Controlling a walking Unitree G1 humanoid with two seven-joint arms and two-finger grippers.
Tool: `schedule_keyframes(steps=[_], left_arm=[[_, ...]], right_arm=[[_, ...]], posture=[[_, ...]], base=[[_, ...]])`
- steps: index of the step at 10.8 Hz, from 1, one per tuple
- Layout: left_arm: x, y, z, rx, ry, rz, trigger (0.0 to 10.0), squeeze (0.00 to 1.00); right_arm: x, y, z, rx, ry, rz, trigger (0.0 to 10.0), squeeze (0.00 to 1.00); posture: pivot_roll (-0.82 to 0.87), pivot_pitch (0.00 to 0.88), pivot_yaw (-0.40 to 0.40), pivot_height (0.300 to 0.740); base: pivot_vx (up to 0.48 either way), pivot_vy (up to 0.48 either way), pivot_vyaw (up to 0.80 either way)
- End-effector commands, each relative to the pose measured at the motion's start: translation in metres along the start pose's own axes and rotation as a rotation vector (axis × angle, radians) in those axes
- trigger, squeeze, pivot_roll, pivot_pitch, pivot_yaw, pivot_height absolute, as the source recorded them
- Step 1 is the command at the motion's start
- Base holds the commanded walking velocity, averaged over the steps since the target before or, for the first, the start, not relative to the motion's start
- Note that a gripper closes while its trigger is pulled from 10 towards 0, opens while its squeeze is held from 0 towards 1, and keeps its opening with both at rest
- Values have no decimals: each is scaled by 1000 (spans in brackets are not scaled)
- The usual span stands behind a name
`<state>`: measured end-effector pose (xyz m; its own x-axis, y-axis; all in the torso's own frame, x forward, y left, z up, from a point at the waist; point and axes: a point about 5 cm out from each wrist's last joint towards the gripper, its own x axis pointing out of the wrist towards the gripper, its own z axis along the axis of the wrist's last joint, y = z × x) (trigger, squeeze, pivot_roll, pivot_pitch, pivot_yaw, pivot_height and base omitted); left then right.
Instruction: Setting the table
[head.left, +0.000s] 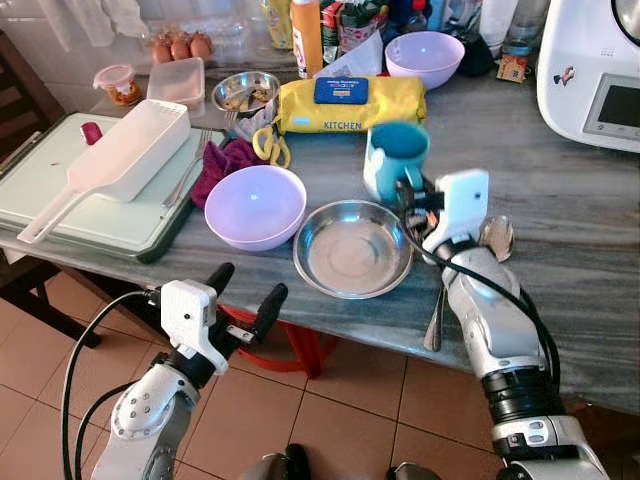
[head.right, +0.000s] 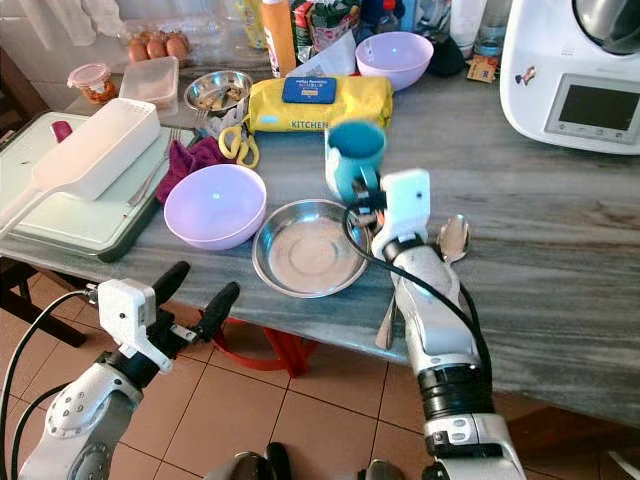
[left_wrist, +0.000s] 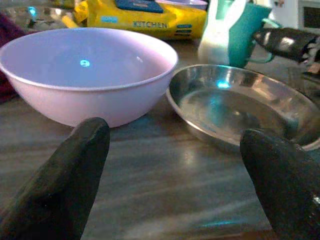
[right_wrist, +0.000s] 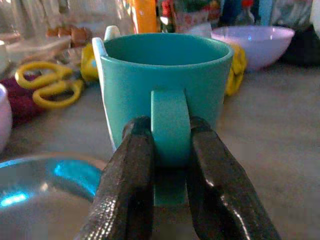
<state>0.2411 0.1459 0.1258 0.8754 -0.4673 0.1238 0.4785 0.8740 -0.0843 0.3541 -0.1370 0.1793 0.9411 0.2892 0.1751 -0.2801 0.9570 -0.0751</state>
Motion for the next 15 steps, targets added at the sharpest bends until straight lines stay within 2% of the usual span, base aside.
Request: schedule_keyframes(steps=[1, 7, 8, 11, 15], left_arm=[[-1, -3, 2, 1, 7, -25, 10000, 0], [-2, -4, 0, 1, 11, -18, 10000, 0], [-2, -4, 0, -1, 9, -20, 10000, 0], [-1, -4, 0, 1, 7, -21, 10000, 0], [0, -5, 2, 2, 6, -26, 10000, 0]], right_arm=[[0, 2, 0, -2, -17, 8, 10000, 0], [4, 5, -7, 24, -1, 24, 10000, 0], [4, 7, -8, 32, -3, 34, 10000, 973], [5, 9, -4, 33, -22, 49, 10000, 1000], [6, 7, 20, -17, -117, 28, 10000, 1000]], posture=[[-74, 219, 103, 740], [-69, 217, 99, 740], [-69, 218, 97, 740], [-70, 217, 98, 740], [-74, 214, 102, 740]], base=[[0, 0, 0], [0, 0, 0], [0, 0, 0], [0, 0, 0], [0, 0, 0]])
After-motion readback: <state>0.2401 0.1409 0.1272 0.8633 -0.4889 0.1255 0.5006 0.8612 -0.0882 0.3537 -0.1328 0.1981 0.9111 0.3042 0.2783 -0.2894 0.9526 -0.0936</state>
